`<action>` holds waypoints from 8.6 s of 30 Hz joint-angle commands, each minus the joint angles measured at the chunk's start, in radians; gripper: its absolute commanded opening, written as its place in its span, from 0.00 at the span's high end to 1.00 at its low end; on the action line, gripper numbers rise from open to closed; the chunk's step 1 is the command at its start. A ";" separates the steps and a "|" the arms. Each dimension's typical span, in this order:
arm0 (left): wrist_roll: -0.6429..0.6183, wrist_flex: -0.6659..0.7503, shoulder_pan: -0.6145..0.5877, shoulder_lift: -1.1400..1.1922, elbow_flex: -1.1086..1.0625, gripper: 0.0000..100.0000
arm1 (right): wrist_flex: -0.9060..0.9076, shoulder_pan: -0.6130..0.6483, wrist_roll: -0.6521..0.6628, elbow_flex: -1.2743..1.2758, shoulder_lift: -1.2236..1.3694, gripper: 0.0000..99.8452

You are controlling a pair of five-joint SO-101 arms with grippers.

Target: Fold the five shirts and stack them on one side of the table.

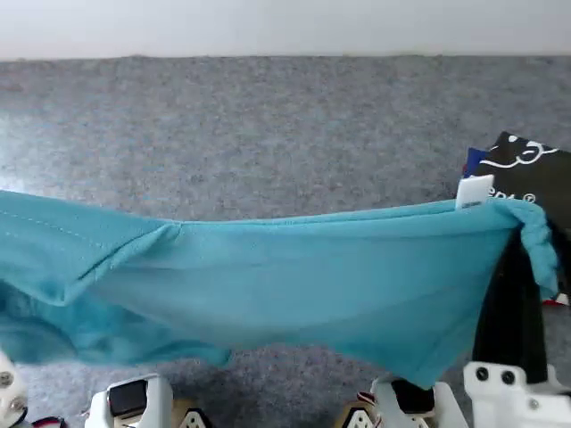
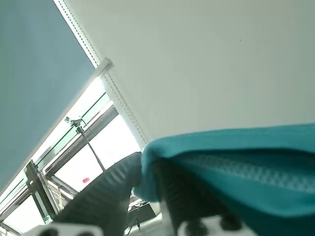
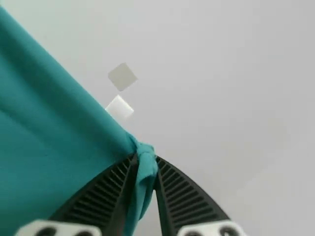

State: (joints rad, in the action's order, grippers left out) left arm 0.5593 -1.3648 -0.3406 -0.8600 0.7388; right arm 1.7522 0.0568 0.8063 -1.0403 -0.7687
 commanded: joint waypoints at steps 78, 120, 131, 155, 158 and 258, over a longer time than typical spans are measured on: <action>0.129 -0.391 0.296 0.941 -0.483 0.99 | -0.478 -0.041 -0.092 1.000 0.802 0.99; 0.115 -0.390 0.405 0.591 -1.368 0.87 | -0.139 -0.131 -0.084 1.034 0.743 0.84; 0.006 -0.377 0.325 0.502 -1.187 0.87 | -0.305 -0.150 -0.236 0.953 0.730 0.75; -0.324 0.029 0.207 1.304 -0.725 0.96 | -0.671 -0.054 -0.275 0.674 1.385 0.99; -0.324 -0.025 0.207 1.413 -0.645 0.96 | -0.671 -0.071 -0.275 0.565 1.458 0.99; -0.385 -0.247 0.244 1.042 -0.533 0.98 | 0.048 -0.031 -0.388 0.285 1.330 0.99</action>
State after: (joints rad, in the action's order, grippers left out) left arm 0.1788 -1.5766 -0.0997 0.3230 0.1926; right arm 1.7553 0.0046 0.4304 -0.9099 0.7411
